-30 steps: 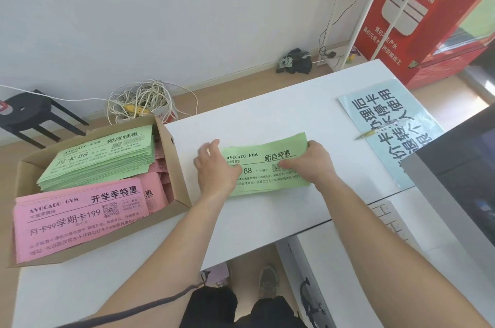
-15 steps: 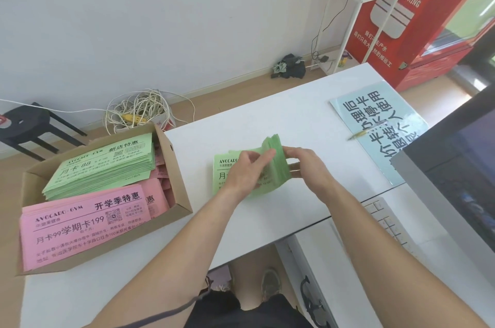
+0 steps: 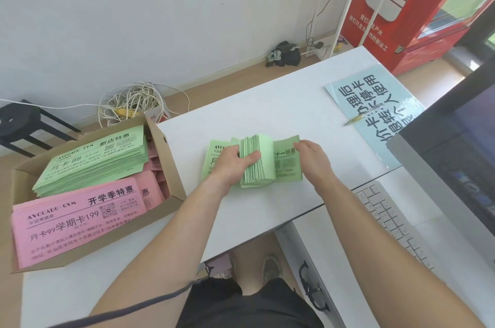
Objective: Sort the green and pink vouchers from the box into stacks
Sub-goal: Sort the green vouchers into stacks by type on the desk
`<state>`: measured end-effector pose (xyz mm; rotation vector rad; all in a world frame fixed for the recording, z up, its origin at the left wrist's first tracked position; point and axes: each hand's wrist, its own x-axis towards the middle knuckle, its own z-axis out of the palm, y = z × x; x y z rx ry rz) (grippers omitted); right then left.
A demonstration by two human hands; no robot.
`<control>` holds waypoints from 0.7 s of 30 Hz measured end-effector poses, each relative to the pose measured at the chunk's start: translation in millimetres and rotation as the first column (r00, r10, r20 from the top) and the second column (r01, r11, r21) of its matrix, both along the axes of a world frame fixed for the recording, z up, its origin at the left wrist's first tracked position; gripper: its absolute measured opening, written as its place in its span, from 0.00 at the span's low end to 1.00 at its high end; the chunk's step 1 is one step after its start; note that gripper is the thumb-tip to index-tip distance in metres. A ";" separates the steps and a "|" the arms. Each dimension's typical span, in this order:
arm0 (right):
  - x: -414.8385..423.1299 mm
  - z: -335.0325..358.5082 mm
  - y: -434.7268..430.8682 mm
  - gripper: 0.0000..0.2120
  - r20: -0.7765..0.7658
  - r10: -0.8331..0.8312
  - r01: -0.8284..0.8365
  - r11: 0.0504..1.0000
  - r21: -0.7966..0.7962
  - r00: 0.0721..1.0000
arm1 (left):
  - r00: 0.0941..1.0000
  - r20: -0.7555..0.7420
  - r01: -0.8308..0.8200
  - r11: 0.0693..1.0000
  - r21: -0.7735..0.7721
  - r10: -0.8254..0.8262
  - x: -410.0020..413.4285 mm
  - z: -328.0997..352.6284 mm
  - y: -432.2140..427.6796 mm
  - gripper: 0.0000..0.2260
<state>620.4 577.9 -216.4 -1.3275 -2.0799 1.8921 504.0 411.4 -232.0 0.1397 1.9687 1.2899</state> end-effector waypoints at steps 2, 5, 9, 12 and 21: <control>4.4 -6.2 5.9 0.12 0.049 -0.052 0.049 0.996 0.074 0.997 | 1.000 0.011 -0.003 1.000 0.005 0.003 -1.9 -1.4 0.3 0.10; 9.5 -12.6 12.1 0.12 0.103 -0.054 0.043 0.993 0.106 0.993 | 0.999 0.035 -0.009 1.000 0.024 0.008 -5.2 -2.8 0.7 0.08; 14.3 -13.0 14.4 0.10 0.136 -0.063 0.045 0.990 0.136 0.989 | 0.997 0.077 -0.021 0.999 0.039 0.018 -6.3 -2.8 0.7 0.07; 17.0 -14.9 16.4 0.17 0.150 -0.090 0.066 0.986 0.152 0.985 | 0.997 0.081 -0.014 0.999 0.035 0.011 -7.3 -3.8 0.1 0.09; 22.0 -18.3 16.1 0.17 0.153 -0.093 0.063 0.980 0.189 0.984 | 0.994 0.105 -0.015 0.999 0.047 0.010 -7.2 -0.3 2.2 0.02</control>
